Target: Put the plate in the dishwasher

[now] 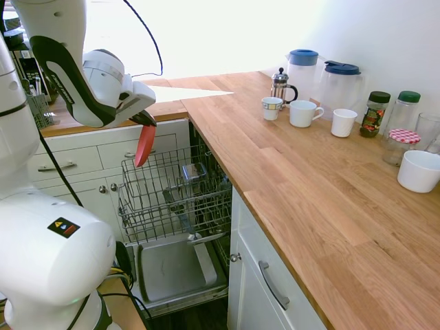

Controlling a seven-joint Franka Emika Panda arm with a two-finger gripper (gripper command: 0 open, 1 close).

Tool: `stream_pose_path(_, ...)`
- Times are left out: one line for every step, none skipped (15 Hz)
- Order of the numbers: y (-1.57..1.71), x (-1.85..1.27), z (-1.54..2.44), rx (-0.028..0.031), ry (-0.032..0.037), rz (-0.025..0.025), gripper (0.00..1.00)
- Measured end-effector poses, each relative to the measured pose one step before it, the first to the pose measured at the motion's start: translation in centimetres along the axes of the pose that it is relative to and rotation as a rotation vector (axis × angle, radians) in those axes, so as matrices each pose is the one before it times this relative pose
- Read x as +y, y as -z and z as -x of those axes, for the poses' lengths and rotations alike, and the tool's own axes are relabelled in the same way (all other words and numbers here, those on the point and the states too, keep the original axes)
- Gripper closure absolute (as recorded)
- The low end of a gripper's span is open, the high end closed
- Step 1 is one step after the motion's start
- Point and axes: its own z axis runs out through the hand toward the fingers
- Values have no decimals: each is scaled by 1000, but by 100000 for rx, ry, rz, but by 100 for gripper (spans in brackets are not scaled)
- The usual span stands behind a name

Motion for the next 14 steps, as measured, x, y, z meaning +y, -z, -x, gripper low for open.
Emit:
stream_pose_path(-343, -388, 662, 6158, 2152, -127, 100)
stream_pose_path(-895, -82, 589, 5373, 1536, 131, 100)
stream_pose_path(-1331, 164, 891, 4515, 1942, 74, 100)
stream_pose_path(-1643, 346, 1124, 4668, 2601, -37, 100)
stream_pose_path(-1685, 564, 1386, 3260, 2433, 66, 100)
stream_pose_path(-1612, 777, 1754, 1058, 2054, 420, 100)
stream_pose_path(-1412, 662, 1672, -225, 1712, 844, 100)
stream_pose_path(-964, 292, 1210, -555, 1326, 420, 100)
stream_pose_path(-473, 26, 843, -575, 847, 154, 100)
stream_pose_path(-172, -191, 469, -386, 305, 72, 100)
stream_pose_path(50, -281, 283, -116, 158, -172, 100)
stream_pose_path(150, -272, 253, -191, 195, -376, 100)
stream_pose_path(99, -199, 266, -328, 198, -302, 100)
stream_pose_path(78, -261, 454, -382, 351, -155, 100)
